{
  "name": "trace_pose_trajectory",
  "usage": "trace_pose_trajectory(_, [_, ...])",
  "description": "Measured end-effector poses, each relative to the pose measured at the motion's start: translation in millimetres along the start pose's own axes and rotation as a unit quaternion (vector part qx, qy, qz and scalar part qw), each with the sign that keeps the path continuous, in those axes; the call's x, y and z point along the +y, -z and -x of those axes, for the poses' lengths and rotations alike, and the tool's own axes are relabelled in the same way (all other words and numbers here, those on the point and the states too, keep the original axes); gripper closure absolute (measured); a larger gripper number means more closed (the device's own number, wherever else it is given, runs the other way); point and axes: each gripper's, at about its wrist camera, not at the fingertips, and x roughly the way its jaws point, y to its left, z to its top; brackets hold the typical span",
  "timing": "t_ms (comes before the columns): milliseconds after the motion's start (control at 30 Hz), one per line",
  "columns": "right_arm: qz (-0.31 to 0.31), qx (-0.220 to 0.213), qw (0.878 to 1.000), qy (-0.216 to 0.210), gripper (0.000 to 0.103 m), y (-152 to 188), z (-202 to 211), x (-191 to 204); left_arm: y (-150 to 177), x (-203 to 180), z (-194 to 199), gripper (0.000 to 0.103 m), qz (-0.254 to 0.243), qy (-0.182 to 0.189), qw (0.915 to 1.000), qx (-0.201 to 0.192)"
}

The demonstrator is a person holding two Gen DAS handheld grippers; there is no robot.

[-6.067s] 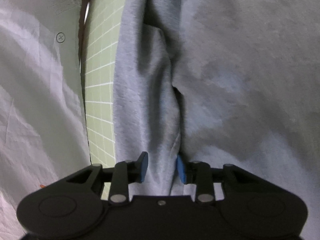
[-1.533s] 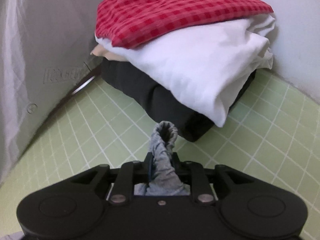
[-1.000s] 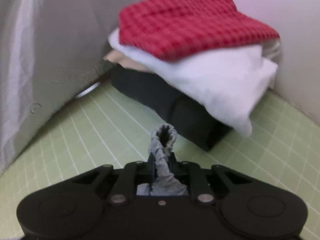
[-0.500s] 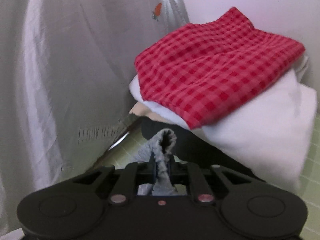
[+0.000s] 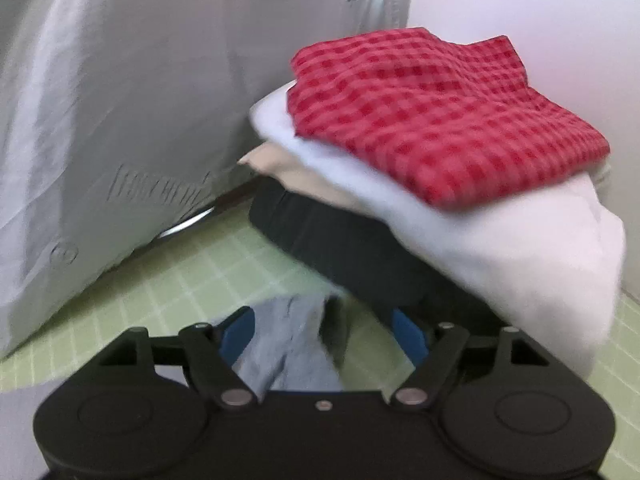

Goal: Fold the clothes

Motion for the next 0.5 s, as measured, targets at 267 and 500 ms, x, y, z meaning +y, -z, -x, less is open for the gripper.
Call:
trace_pose_trajectory(267, [-0.004,0.03,0.999,-0.017,0.021,29.9,22.1,8.8,40.4,-9.6,-19.6,0.038,0.027,0.011,0.9985,0.046])
trace_pose_trajectory(500, [0.018,0.033,0.999,-0.025,0.021,36.4,34.7,22.4,46.4,-12.7,-4.7,0.1,0.04,0.016,0.999,0.016])
